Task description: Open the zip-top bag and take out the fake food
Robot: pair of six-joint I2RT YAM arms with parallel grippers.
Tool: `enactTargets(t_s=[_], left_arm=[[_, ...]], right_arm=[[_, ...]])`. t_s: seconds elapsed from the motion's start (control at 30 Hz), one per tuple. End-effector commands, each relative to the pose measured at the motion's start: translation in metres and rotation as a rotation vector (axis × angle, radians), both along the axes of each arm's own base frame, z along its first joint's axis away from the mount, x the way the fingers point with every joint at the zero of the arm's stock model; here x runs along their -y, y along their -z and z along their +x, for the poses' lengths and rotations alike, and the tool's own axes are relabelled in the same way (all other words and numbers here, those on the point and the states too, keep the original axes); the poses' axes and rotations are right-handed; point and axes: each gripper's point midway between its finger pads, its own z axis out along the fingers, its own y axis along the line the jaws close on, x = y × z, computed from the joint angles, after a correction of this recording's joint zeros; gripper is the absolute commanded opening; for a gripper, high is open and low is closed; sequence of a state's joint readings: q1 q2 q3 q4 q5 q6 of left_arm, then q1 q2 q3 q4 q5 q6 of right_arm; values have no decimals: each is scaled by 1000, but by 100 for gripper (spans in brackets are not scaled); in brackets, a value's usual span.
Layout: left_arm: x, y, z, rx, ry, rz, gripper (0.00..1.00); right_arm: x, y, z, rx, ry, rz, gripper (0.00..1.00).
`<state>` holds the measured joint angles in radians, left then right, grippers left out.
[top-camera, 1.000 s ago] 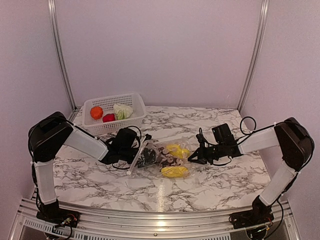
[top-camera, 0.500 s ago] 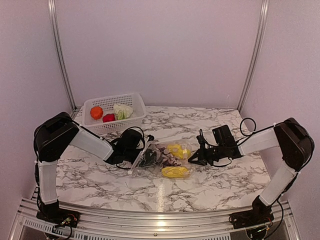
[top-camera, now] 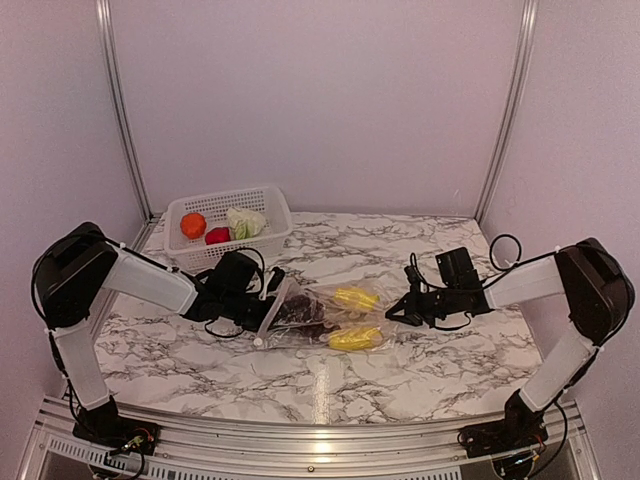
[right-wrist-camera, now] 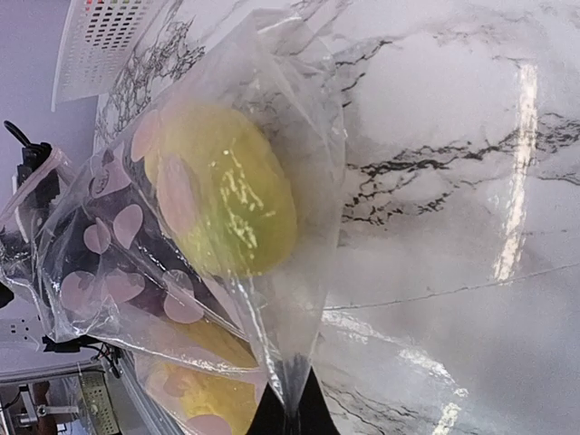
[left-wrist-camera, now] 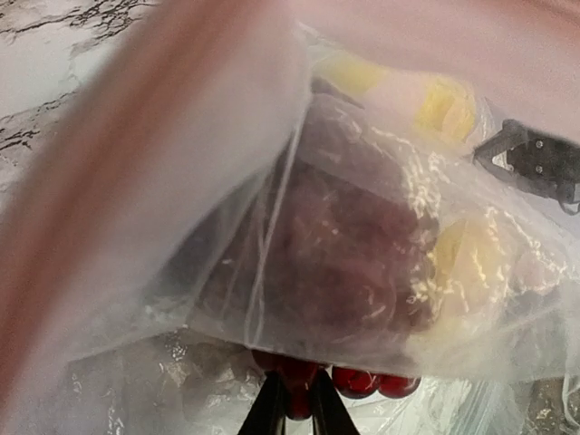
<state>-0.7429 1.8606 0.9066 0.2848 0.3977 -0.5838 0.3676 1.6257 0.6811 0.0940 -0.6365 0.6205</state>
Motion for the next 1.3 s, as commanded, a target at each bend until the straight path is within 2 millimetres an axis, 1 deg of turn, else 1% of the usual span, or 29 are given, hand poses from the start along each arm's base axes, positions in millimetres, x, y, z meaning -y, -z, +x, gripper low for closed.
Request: enactTargets(t_s=[0.0,0.1,0.2,0.27,0.37,0.47,0.57,0.7,0.8,0.9,1.07,1.13,1.27], left_arm=[[-24,8,-15,-21,45,54,11],[-30,10,-19,-10,78,80,12],[-33,10,-23,12,126,106,11],[-31,3,-24,31,151,95,7],[-26,-16,-23,70,163,51,0],[-22,-33,-22,95,161,6,0],[-22,-40,-23,94,166,-11,0],[-32,-46,-22,92,154,-11,0],[-42,-54,-19,106,131,-20,0],[-46,-73,-17,141,126,-44,0],[-45,-117,-12,213,106,-115,0],[-47,-133,-5,236,82,-136,0],[-54,-159,9,270,28,-160,0]], right_arm=[[16,4,3,7,46,-49,0],[17,5,4,7,51,-50,0],[16,6,4,4,48,-50,0],[16,6,6,3,43,-51,0],[16,5,9,8,44,-58,0],[15,3,12,12,47,-57,0],[16,4,12,10,53,-60,0],[16,5,12,9,58,-62,0],[16,4,13,10,60,-63,0],[16,5,13,11,60,-61,0],[16,6,14,10,58,-62,0],[16,7,13,9,57,-63,0],[16,5,14,16,55,-64,0]])
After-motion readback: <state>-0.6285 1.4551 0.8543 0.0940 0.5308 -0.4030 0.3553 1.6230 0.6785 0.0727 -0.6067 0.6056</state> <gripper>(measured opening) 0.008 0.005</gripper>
